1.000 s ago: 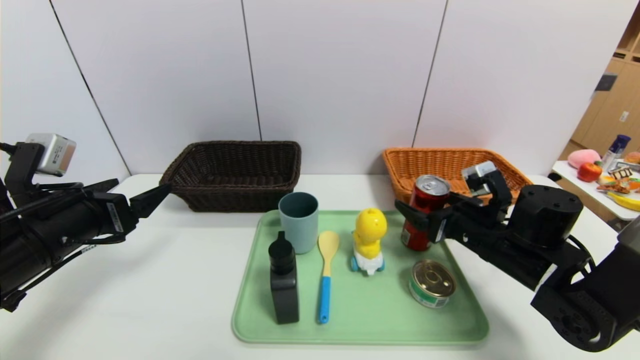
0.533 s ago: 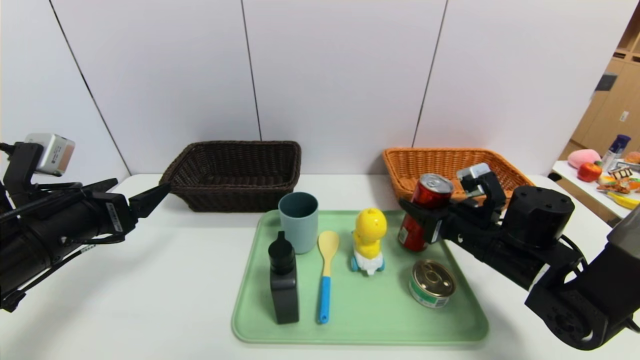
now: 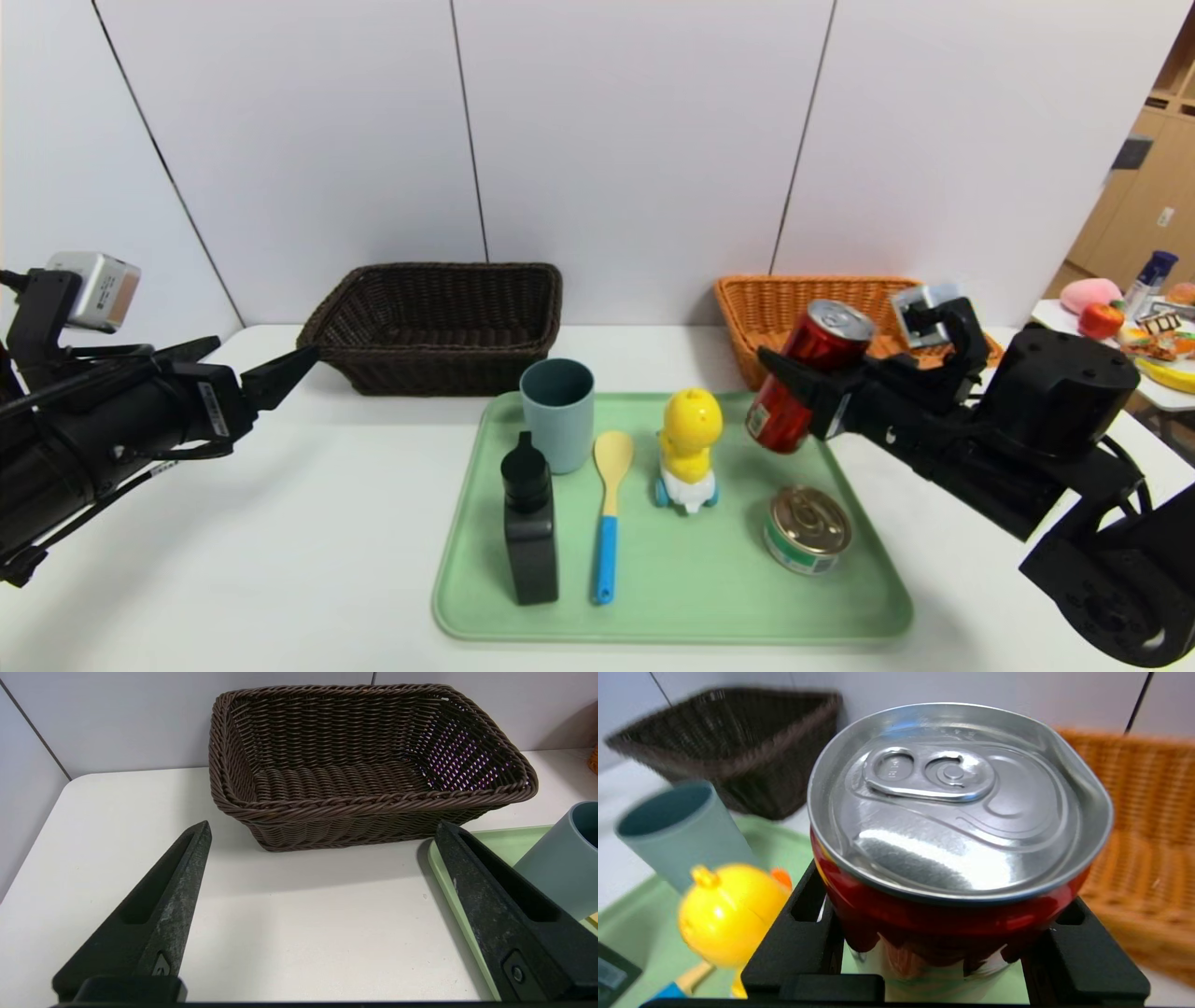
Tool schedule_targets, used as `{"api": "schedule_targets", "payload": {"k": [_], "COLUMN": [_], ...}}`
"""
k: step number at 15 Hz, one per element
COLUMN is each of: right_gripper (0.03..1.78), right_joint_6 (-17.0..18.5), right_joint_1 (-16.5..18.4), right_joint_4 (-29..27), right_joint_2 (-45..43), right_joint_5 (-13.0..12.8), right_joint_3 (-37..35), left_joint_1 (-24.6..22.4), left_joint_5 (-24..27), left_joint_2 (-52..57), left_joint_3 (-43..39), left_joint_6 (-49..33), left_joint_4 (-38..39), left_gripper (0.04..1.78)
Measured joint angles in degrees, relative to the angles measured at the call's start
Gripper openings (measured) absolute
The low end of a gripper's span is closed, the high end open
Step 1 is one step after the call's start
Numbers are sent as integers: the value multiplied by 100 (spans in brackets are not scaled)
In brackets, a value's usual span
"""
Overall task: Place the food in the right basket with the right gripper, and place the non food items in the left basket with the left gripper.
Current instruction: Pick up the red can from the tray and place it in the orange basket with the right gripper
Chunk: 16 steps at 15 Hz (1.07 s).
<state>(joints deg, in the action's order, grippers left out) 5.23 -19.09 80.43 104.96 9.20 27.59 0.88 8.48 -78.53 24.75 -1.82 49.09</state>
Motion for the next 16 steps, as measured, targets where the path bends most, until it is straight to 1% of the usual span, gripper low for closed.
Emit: {"api": "schedule_targets", "payload": {"k": [2,5,6,9,10,11,12,13,16], "right_gripper": [98,98,98,98,98,98,98,98,98], "right_joint_6": [2,-6,-17,-72,-135,-234,-328,-396,-452], "right_joint_1": [232,763,975,1524,1670,1771,1838,1887,1933], "right_joint_4": [-528,-1732,-2216,-3652,-4075,-4358,-4508,-4535,-4430], "right_joint_2": [-394,-767,-805,-564,-364,-151,74,319,956], "right_joint_5": [16,22,27,22,13,-4,-26,-85,-277], "right_joint_3": [466,1618,2136,3512,3856,4070,4203,4295,4397], "left_joint_1": [0,0,0,0,0,0,0,0,0], "left_joint_5": [-2,0,-2,-9,-9,-9,-9,-9,-9], "left_joint_2": [12,22,23,45,52,56,56,54,41], "left_joint_3": [-9,-17,-24,-48,-50,-57,-57,-57,-39], "left_joint_6": [-2,0,0,-13,-16,-16,-18,-18,-24], "left_joint_4": [-1,0,0,0,0,0,0,0,0], "left_gripper": [169,169,169,169,169,169,169,169,169]}}
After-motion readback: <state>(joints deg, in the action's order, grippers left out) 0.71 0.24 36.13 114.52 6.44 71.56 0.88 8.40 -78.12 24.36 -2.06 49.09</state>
